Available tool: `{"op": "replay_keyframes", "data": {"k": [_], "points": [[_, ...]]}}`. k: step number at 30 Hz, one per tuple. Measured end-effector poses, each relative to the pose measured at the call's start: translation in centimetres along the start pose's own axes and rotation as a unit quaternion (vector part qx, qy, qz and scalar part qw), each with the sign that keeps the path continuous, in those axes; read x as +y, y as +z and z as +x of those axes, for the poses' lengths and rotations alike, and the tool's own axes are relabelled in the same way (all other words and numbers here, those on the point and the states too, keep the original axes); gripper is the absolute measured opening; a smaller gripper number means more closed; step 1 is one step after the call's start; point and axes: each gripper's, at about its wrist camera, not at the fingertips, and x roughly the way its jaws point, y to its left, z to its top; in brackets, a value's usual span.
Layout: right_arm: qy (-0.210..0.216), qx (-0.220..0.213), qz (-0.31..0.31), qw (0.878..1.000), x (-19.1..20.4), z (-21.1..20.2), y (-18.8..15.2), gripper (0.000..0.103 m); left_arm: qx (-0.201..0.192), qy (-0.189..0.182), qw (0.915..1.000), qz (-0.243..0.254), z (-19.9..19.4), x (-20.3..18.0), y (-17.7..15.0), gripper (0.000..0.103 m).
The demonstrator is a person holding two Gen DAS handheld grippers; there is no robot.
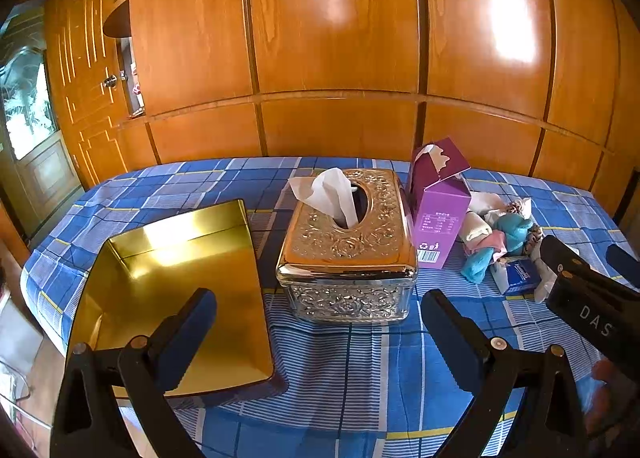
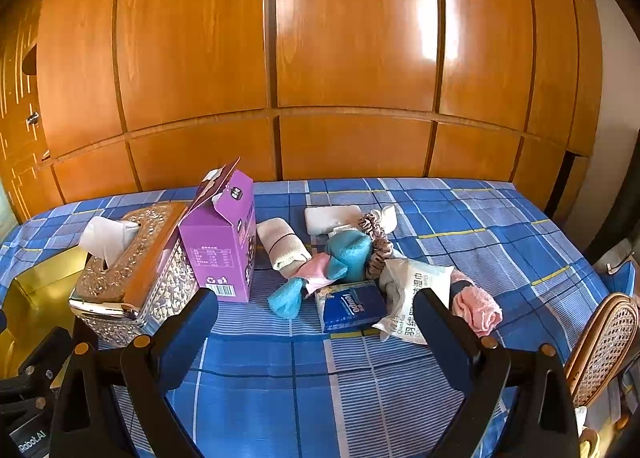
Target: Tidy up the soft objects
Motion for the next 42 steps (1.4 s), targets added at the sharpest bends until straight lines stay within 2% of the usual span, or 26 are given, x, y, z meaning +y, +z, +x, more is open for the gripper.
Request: {"op": "replay_keyframes", "data": {"k": [32, 42], "points": [[0.001, 0.001, 0.008, 1.0, -0.5, 0.2, 0.0, 0.1, -0.007, 0.002, 1.0, 0.003, -0.8, 0.4, -0.1, 0.103], [-0.005, 0.007, 0.025, 1.0, -2.0, 0.9, 0.2, 0.1, -0.005, -0.008, 0.9998, 0.015, -0.8, -0.4, -0.1, 0.103]]}}
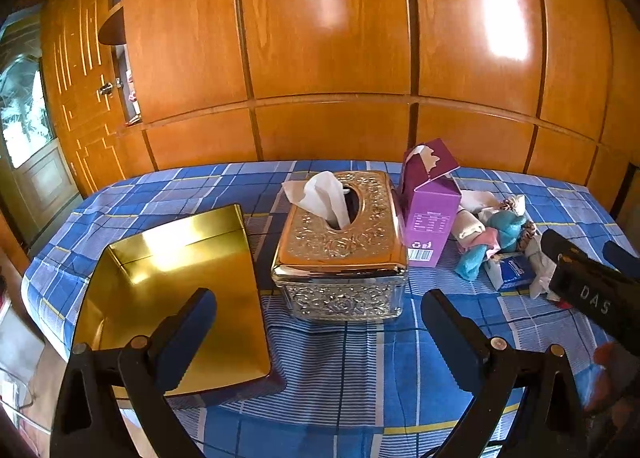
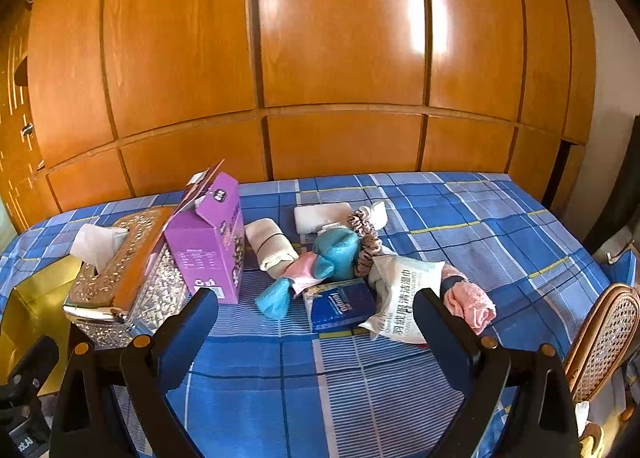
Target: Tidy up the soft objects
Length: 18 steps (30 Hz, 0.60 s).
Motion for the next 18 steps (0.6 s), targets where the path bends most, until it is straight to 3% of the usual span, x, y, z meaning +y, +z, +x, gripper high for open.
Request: {"op": "replay_keyframes", "data": {"k": [9, 14, 18], "points": [[-0.02, -0.001, 0.028, 0.999, -3.6, 0.8, 1.3, 0.1, 0.001, -0.028, 0.9992, 0.027, 0.1, -1.4, 0.1, 0.103], [-0.036, 0.01, 0.054, 0.998, -7.3, 2.4, 2.7, 0.1, 0.016, -0.094, 0.9941, 0.051, 0.4, -2.5, 0.5, 0.103], [-0.051, 0.016, 0.11, 0.992, -11.8, 3.6, 3.7, 0.1, 0.03, -0.137, 0.9862, 0.088, 0.7, -4.3, 1.0, 0.103]]}}
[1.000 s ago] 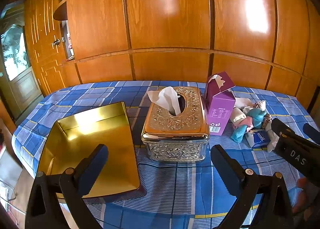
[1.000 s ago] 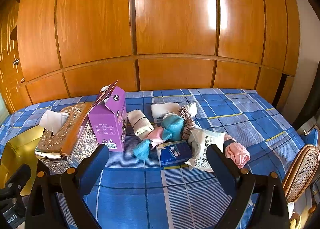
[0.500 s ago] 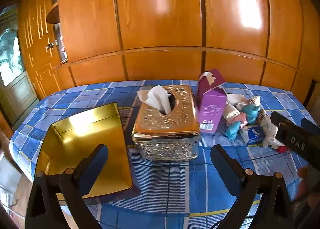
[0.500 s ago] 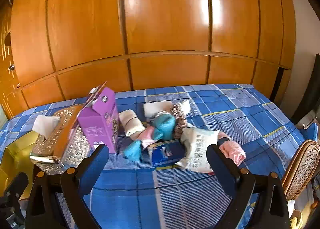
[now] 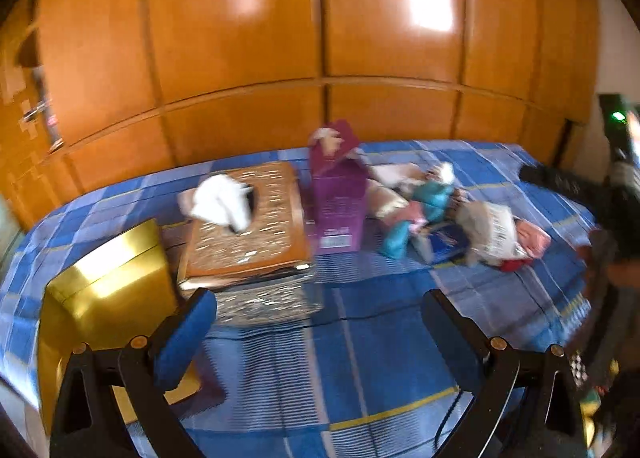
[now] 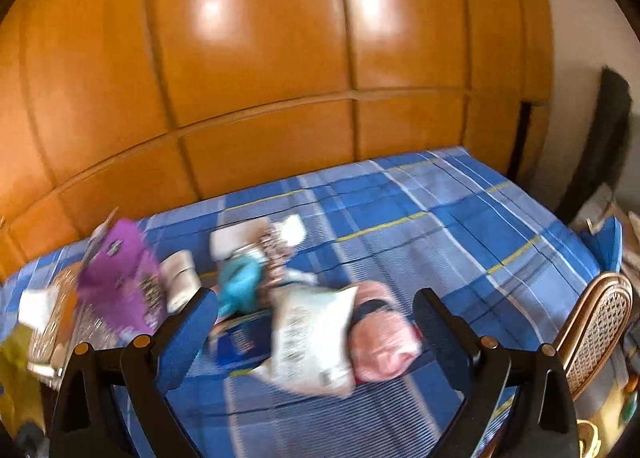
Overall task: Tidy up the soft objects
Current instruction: 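Grasp the white wipes packet with the left tool while the right tool grasps the pink rolled dishcloth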
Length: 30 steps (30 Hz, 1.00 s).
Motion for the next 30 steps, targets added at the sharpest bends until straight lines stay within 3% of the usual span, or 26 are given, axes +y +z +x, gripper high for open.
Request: {"op": "replay_keyframes", "data": {"k": [9, 13, 16, 23, 30], "points": [[-0.01, -0.013, 0.118, 0.993, -7.3, 1.9, 1.9, 0.1, 0.022, -0.08, 0.9942, 0.068, 3.4, -5.0, 2.7, 0.101], [0.001, -0.007, 0.155, 0.988, -8.9, 3.0, 1.0, 0.1, 0.06, -0.118, 0.9878, 0.082, 6.6, -7.5, 4.1, 0.079], [0.019, -0.019, 0.182, 0.983, -10.0, 2.7, 0.9, 0.1, 0.072, -0.14, 0.983, 0.094, 8.5, -9.7, 5.3, 0.072], [0.051, -0.005, 0.218, 0.975, -10.6, 3.2, 0.4, 0.1, 0.107, -0.173, 0.9721, 0.115, 13.7, -16.1, 7.8, 0.072], [0.067, 0.002, 0.232, 0.97, -11.0, 3.5, 0.3, 0.1, 0.139, -0.175, 0.963, 0.15, 17.5, -20.9, 8.3, 0.072]]}}
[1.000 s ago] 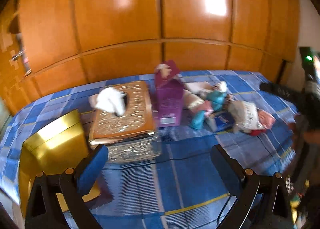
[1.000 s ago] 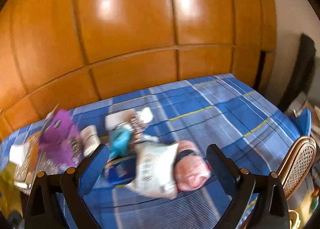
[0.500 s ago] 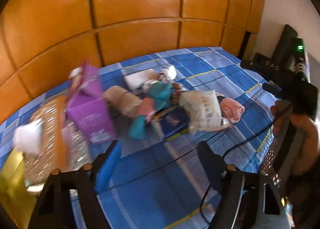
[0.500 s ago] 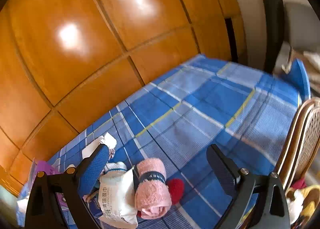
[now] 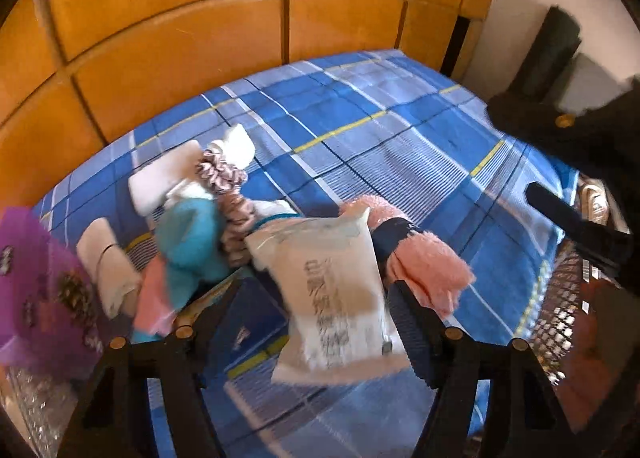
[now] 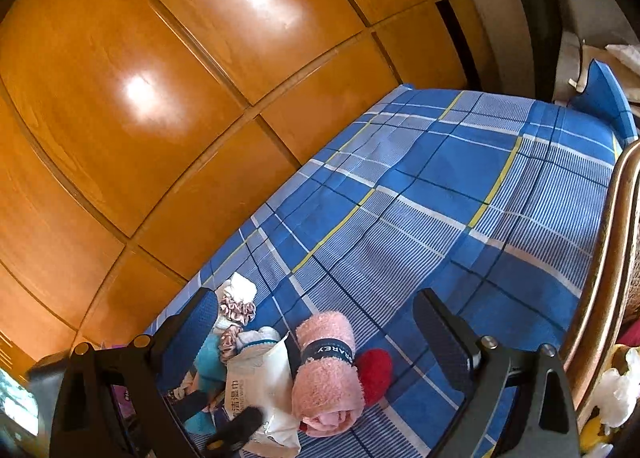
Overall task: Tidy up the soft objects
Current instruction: 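Grasp the white wipes packet with the left tool while the right tool grasps the pink rolled dishcloth, then carry the wipes packet into the gold tray and open the left tool while the right tool holds the dishcloth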
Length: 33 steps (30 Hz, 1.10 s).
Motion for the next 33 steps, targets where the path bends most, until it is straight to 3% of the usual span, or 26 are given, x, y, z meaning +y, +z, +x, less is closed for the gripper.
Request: {"op": "replay_keyframes", "data": {"k": [3, 4, 7, 9, 12, 14, 16, 18, 19, 22, 24, 30, 33], "points": [[0.003, 0.006, 0.007, 1.0, -0.3, 0.1, 0.0, 0.1, 0.023, -0.009, 0.9997, -0.005, 2.2, -0.2, 0.4, 0.069], [0.003, 0.008, 0.009, 1.0, -0.4, 0.2, 0.0, 0.1, 0.028, -0.02, 0.9993, -0.012, 2.7, 0.0, 0.2, 0.051], [0.006, 0.019, 0.012, 1.0, -0.6, 0.4, 0.1, 0.099, 0.018, -0.06, 0.9968, -0.05, 2.4, 1.3, -0.7, 0.048], [0.001, 0.036, 0.007, 0.999, -0.5, 1.0, 0.1, 0.098, 0.007, -0.063, 0.9964, -0.057, 1.4, 1.9, -1.4, 0.048], [-0.012, 0.102, -0.013, 0.995, 0.1, 3.0, -0.1, 0.096, -0.009, -0.056, 0.9967, -0.058, -0.4, 2.9, -3.0, 0.048], [-0.028, 0.14, -0.037, 0.989, 0.8, 4.3, -0.3, 0.089, -0.013, -0.048, 0.9967, -0.064, -1.3, 3.7, -4.3, 0.048], [-0.057, 0.172, -0.074, 0.981, 1.9, 5.6, -0.8, 0.088, -0.011, -0.044, 0.9967, -0.067, -1.8, 4.4, -5.4, 0.048], [-0.089, 0.22, -0.121, 0.964, 3.2, 7.6, -1.8, 0.084, -0.007, -0.035, 0.9971, -0.067, -2.0, 4.9, -6.1, 0.048], [-0.096, 0.233, -0.133, 0.959, 3.4, 8.1, -2.2, 0.077, -0.005, -0.033, 0.9971, -0.069, -2.2, 5.2, -6.0, 0.048], [-0.129, 0.267, -0.181, 0.938, 4.4, 9.7, -3.9, 0.06, -0.02, -0.03, 0.9971, -0.068, -3.5, 5.9, -5.0, 0.048], [-0.14, 0.272, -0.188, 0.933, 4.5, 10.2, -4.4, 0.046, -0.045, -0.023, 0.9969, -0.06, -4.9, 6.2, -3.2, 0.048], [-0.146, 0.274, -0.19, 0.931, 4.4, 10.4, -5.3, 0.043, -0.117, 0.019, 0.9903, -0.073, -9.2, 9.5, 3.1, 0.048], [-0.15, 0.268, -0.202, 0.93, 4.6, 10.1, -5.5, 0.043, -0.144, 0.056, 0.9812, -0.116, -11.5, 14.2, 5.3, 0.048]]}}
